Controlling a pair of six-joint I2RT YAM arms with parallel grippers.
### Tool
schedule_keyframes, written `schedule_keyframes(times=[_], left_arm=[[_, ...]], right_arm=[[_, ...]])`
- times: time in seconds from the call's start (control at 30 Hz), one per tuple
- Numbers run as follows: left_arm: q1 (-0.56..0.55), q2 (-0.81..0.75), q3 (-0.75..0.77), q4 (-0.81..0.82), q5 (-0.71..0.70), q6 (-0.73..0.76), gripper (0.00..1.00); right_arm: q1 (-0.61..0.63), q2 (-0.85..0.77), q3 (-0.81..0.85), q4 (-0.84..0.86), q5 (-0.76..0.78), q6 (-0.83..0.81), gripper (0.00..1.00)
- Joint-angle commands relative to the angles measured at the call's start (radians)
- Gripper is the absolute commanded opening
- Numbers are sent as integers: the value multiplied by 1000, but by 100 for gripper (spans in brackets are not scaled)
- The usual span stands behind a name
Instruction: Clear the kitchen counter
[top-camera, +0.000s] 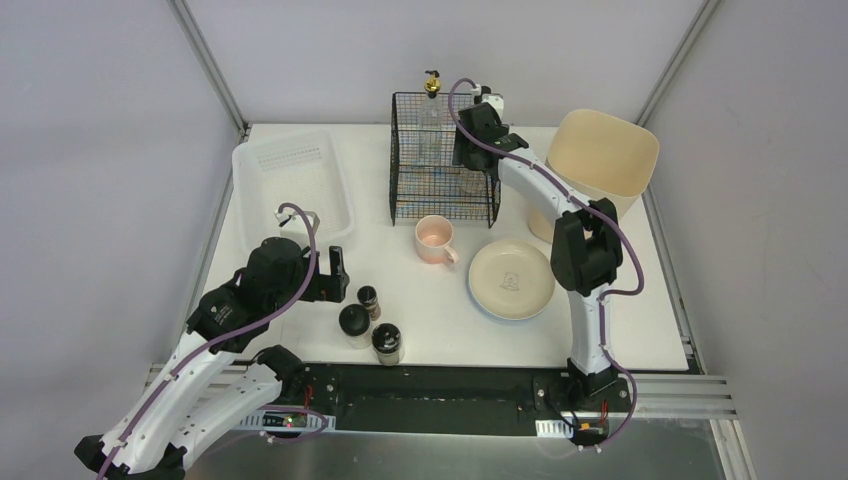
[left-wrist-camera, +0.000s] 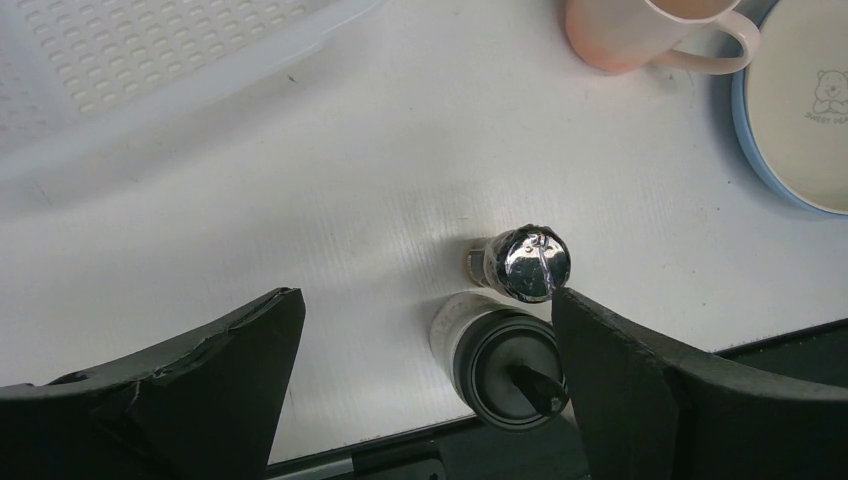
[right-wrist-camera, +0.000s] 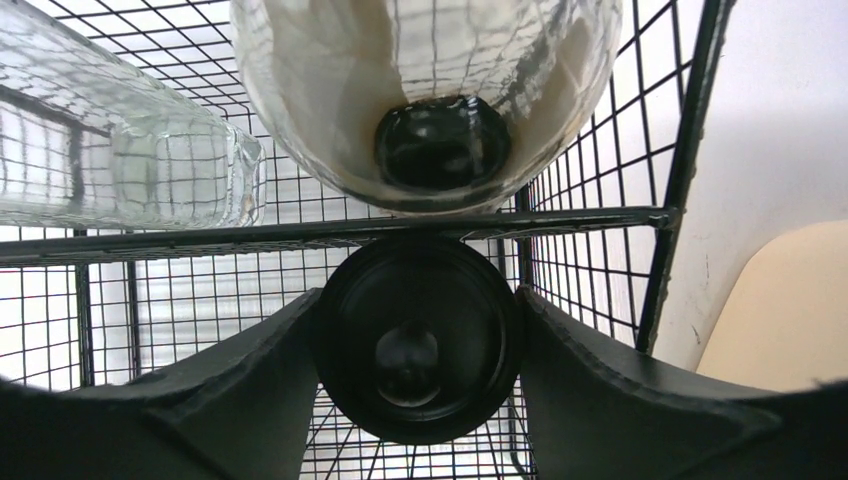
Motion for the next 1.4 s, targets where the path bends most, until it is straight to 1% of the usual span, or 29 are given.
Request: schedule_keyframes(times=[0.0,0.1,0.23,0.43,0.6,0.67,0.73,0.83,0.9,1.07,1.2,1.37], left_arm=[[9,3,9,-2,16,-3,100],[10,3,10,-2,19,-3,100],[10,3,9,-2,19,-2,100],[10,5,9,-3,17,-3,100],[10,3,8,-3,9,-2,100],[10,4,7,-4,4,-3,100],[11,6,9,-5,0,-4,100],[10,4,10,-5,-11,-7,100],[10,-2,9,-7,-18,-8,100],[10,-16,10,-11,-48,-21,100],[10,-31,13,-28,-152,-53,100],[11,-61,21,-72,-319,-102,100]], right_arm=[[-1,-40,14,49,2,25,73],[1,-74,13,48,-3,34,80],[7,-124,4,38,4,35,83],[39,-266,-72,45,53,3,84],[97,-414,-197,48,113,-47,86],[123,-476,-248,29,104,-44,86],[150,-534,-295,-2,57,-35,87],[209,-617,-362,-62,-31,-36,91],[252,-668,-407,-95,-63,-31,91],[390,-816,-545,-103,-138,-36,93],[512,-894,-646,-95,-153,-39,94],[667,-910,-710,-90,-188,-58,96]])
